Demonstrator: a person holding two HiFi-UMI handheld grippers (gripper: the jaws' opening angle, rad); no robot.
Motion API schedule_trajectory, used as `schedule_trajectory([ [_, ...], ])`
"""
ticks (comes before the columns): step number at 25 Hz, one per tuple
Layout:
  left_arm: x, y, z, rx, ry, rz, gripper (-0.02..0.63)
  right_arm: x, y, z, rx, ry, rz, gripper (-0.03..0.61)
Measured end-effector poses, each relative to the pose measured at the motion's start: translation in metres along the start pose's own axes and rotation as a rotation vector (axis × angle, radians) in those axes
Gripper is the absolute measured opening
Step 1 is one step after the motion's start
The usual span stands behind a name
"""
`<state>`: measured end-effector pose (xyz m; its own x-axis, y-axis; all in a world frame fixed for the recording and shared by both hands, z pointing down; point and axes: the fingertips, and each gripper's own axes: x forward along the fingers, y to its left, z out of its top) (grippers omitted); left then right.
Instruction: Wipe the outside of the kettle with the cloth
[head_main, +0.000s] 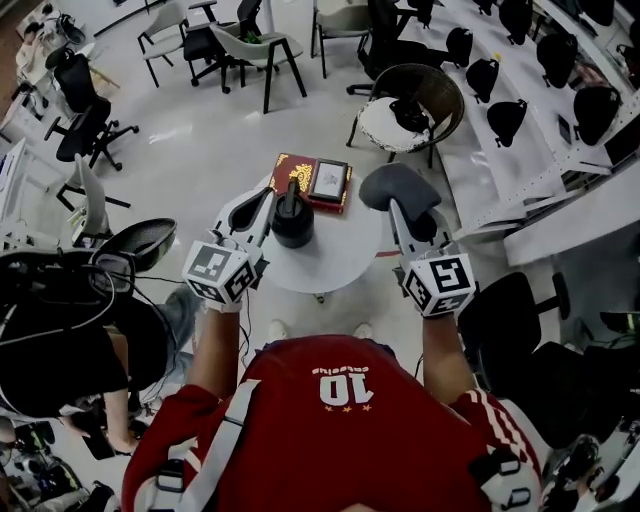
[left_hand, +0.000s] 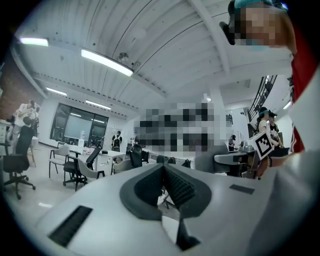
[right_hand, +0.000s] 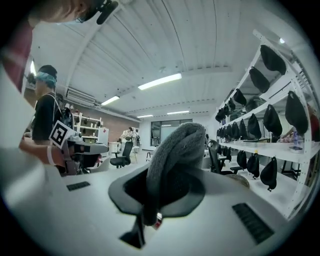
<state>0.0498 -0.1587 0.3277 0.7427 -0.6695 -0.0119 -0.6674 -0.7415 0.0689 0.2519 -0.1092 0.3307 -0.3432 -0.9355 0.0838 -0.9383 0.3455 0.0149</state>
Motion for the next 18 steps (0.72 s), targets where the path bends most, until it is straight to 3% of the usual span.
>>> schedule_trajectory([
  [18,-0.029,0.018,0.009,0.021,-0.016,0.091,0.006,0.013,0.013,0.012,-0.022,-0.031,0.024,0.044],
])
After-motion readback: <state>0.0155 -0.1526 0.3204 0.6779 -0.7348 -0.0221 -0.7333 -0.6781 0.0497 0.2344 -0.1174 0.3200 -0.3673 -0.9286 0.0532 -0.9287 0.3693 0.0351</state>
